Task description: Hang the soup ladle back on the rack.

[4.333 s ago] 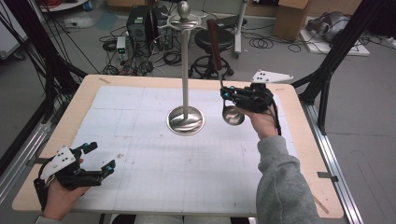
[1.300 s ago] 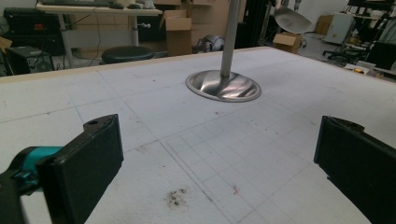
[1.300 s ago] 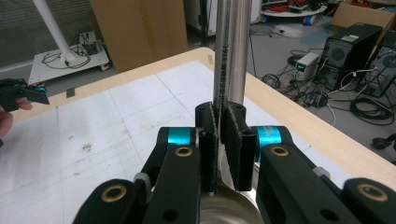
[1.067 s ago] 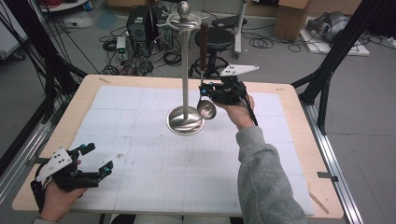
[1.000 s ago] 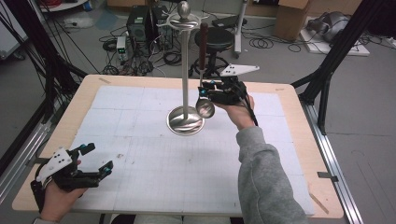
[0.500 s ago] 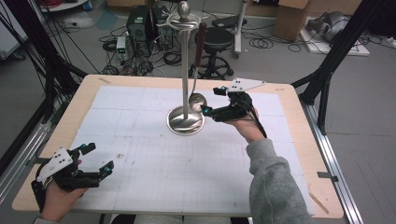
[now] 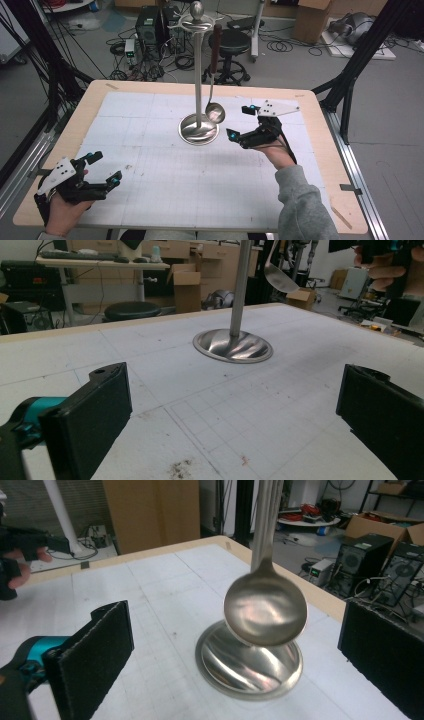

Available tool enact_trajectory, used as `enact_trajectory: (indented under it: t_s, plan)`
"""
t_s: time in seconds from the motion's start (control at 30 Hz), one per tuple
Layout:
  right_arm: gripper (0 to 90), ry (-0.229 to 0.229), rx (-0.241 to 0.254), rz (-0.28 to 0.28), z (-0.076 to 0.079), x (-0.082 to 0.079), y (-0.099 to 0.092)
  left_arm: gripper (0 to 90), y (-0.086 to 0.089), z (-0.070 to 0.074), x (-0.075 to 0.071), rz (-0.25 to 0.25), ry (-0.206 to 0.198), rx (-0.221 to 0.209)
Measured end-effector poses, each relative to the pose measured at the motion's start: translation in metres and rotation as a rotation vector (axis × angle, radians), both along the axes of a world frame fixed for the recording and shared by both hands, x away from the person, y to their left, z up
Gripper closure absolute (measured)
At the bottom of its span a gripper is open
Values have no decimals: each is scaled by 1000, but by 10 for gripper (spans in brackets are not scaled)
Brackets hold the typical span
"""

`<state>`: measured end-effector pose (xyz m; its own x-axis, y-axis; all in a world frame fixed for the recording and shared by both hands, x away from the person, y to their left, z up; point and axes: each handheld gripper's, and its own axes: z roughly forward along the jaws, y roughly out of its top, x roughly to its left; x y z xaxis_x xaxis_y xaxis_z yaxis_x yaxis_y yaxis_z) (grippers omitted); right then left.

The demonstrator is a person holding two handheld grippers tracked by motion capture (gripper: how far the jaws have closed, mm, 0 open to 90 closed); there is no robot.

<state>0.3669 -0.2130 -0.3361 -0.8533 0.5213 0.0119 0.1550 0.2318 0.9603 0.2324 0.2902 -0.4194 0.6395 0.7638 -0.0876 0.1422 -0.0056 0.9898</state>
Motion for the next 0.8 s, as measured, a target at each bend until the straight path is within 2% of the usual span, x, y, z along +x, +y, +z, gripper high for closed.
enact_trajectory:
  t_s: [0.23,0.4,0.53,0.8]
  plan:
    - [3,-2,7,-7,-15,-12,-11,17,-3,1,1,-22,-3,-13]
    - [3,-29,58,2,-23,-24,-17,17,-5,1,2,-32,-11,-13]
    - [3,-15,67,-2,-33,-32,-23,17,-7,1,4,-33,-6,-11]
    - [3,-1,78,-30,-43,-39,-37,17,-9,1,7,-43,-6,-7]
